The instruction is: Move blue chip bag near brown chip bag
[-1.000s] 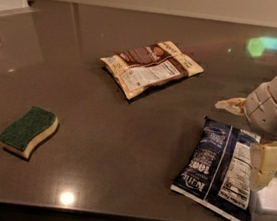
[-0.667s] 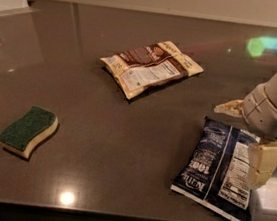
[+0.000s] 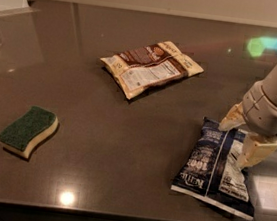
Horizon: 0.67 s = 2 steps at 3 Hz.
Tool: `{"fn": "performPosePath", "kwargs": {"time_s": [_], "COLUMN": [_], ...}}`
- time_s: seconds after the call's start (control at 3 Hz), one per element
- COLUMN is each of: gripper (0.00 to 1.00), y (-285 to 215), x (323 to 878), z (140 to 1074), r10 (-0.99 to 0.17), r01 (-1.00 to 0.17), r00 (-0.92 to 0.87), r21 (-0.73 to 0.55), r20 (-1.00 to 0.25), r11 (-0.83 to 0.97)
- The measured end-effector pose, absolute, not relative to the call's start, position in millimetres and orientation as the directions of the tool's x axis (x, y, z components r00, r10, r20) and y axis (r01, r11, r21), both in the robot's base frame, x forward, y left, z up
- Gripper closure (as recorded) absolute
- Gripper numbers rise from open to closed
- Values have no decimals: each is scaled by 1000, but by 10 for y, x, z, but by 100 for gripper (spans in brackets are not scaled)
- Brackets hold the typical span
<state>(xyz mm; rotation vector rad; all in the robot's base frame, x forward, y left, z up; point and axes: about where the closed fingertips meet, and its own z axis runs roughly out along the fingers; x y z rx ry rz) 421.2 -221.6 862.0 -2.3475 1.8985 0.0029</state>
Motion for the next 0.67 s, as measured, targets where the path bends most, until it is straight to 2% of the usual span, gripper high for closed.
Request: {"fn": "performPosePath", "kwargs": {"time_s": [0.67], "gripper": [92], "y": [-2268], "x": [4308], "z": [8781], "r10": [-980], "r01": [-975], "r00": [196], "r21": [-115], "r20": [-34], "r11": [-191]}}
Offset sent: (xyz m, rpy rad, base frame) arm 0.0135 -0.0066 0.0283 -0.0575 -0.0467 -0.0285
